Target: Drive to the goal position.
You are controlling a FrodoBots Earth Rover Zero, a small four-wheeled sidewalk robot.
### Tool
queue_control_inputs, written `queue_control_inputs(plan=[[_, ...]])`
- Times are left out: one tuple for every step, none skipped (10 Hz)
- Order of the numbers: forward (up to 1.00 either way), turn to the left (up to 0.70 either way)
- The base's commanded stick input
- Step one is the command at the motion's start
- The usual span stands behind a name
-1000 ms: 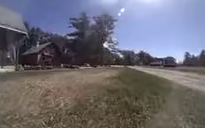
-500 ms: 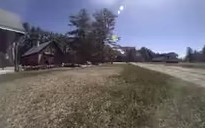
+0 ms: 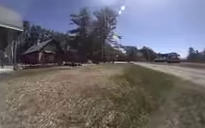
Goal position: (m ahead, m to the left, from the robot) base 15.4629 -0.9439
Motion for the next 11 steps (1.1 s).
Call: queue_control_inputs(plan=[[0.69,0.06],[0.69,0.06],[0.69,0.06],[0.69,0.06],[0.69,0.06],[0.69,0.06],[0.69,0.00],[0.69,-0.26],[0.69,-0.34],[0.69,-0.34],[0.69,-0.22]])
